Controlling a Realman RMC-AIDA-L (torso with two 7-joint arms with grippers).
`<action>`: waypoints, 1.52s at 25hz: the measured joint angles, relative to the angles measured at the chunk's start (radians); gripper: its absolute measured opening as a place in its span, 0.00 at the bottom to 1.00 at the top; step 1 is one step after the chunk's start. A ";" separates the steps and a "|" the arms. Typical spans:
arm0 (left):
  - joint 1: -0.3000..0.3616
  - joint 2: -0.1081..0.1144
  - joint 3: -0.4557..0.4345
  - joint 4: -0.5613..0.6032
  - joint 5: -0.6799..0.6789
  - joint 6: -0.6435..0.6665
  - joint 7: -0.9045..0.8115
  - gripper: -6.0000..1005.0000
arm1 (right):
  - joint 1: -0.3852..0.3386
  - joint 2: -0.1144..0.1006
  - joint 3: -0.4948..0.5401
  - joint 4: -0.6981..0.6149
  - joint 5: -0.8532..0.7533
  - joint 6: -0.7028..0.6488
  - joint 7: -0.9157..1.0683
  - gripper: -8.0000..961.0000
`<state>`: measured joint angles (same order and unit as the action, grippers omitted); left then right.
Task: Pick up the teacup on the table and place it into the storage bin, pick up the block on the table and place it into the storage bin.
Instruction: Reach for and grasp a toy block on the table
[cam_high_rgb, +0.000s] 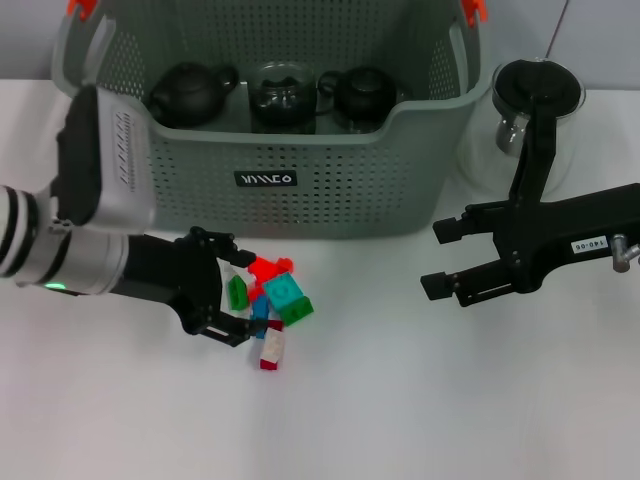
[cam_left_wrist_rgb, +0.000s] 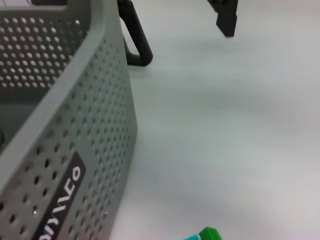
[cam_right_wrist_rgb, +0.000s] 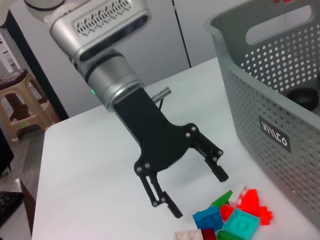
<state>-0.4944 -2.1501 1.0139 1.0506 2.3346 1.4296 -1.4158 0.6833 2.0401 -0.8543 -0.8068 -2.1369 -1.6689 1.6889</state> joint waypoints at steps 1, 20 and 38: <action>0.000 -0.001 0.010 -0.002 0.004 -0.008 0.001 0.81 | 0.000 0.000 0.000 0.000 0.000 0.000 0.000 0.95; -0.002 -0.008 0.035 -0.030 0.021 -0.065 0.016 0.80 | -0.008 0.003 0.000 0.002 0.003 0.000 0.000 0.95; -0.017 -0.002 0.048 0.018 0.088 -0.006 0.116 0.59 | 0.001 0.005 0.000 0.045 0.003 0.012 0.004 0.95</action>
<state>-0.5119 -2.1523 1.0622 1.0684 2.4226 1.4236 -1.3002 0.6847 2.0448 -0.8544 -0.7619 -2.1338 -1.6566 1.6933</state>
